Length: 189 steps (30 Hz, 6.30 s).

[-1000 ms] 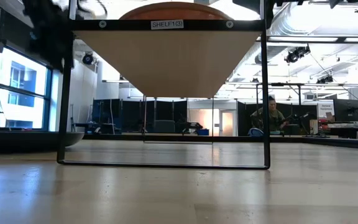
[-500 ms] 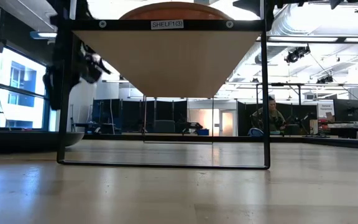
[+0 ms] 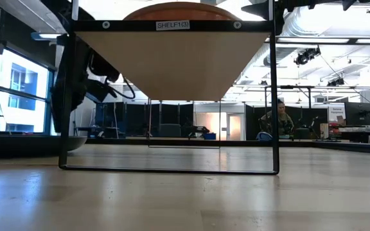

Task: Place and stack plates onto a shelf
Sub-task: Stack the black plate on top of the orange plate on the shelf, then stack the pink plate on top of the black plate on the shelf

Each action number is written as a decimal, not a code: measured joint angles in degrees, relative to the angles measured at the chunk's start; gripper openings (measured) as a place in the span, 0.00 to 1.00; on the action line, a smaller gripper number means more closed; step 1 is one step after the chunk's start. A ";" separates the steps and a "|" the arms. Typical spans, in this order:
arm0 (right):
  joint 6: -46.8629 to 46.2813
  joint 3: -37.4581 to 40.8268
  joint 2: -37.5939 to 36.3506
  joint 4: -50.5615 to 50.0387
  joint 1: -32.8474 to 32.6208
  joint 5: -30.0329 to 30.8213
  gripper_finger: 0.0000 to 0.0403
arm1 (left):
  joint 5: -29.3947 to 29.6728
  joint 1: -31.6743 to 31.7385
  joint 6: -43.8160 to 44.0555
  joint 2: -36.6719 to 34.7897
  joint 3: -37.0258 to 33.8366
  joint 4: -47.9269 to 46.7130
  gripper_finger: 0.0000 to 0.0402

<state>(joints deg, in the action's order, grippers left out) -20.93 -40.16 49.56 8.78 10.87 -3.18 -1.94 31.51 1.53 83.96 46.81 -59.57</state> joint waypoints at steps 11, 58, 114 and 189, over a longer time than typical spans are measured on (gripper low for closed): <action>0.00 0.00 0.00 0.00 0.00 0.02 0.44 | 1.11 -0.02 -0.28 0.04 -4.72 3.87 0.49; -0.01 0.00 0.00 -3.04 -0.02 0.00 0.44 | 6.35 11.71 -4.79 -7.35 30.13 -30.44 0.00; 0.24 0.00 0.00 -2.99 -0.04 2.75 0.44 | -1.99 -3.50 7.88 21.33 66.71 -13.28 0.02; -31.42 0.03 -0.01 -33.05 -12.35 -23.86 0.44 | 6.91 -25.62 14.30 -40.79 -5.62 67.20 0.42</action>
<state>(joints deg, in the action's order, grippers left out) -52.35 -40.13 49.55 -24.27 -1.47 -27.04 4.97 5.89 15.84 43.18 41.19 7.63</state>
